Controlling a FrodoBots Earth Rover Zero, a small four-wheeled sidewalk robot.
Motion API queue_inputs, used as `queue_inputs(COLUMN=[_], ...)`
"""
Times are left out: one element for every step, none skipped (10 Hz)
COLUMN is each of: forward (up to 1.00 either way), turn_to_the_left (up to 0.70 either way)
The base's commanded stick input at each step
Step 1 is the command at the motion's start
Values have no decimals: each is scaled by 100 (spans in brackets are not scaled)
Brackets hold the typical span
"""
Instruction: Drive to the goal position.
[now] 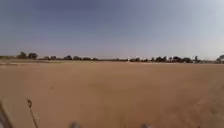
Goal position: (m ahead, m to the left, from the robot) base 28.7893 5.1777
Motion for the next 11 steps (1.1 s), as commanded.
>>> queue_inputs(forward=[50,50,50,50,50,50,50,50,50,50,50], turn_to_the_left=[0,0,0,0,0,0,0,0,0,0,0])
